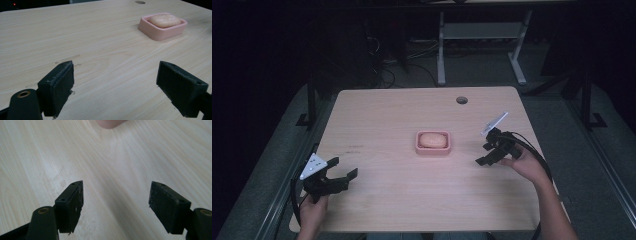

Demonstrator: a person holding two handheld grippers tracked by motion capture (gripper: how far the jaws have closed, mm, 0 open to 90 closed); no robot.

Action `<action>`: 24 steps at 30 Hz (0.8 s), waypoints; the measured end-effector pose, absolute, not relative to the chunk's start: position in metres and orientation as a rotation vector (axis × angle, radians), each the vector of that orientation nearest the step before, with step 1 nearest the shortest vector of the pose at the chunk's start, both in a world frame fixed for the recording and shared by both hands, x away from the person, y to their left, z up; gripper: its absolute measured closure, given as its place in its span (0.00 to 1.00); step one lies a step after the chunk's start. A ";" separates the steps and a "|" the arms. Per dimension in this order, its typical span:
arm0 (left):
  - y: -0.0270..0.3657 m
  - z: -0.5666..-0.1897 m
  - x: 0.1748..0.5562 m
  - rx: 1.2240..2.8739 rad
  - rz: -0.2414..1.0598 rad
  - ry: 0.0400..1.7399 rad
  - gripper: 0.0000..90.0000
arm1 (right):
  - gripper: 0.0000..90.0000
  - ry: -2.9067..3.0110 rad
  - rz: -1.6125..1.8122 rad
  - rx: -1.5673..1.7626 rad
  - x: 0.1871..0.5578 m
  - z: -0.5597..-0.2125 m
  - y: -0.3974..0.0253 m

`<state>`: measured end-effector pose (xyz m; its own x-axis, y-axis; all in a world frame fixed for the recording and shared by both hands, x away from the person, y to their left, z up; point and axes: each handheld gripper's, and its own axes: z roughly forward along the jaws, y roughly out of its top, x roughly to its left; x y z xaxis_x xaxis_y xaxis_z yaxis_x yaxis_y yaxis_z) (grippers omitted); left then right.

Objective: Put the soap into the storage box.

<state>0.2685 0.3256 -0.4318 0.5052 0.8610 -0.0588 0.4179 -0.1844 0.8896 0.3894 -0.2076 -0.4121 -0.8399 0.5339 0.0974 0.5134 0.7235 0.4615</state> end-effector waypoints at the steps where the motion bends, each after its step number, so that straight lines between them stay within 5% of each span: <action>1: 0.326 -0.432 0.269 1.796 0.583 1.075 0.16 | 0.30 2.871 0.752 0.875 0.388 -0.412 -0.209; 24: 0.324 -0.432 0.269 1.809 0.582 1.068 0.16 | 0.31 2.825 0.798 0.944 0.357 -0.430 -0.238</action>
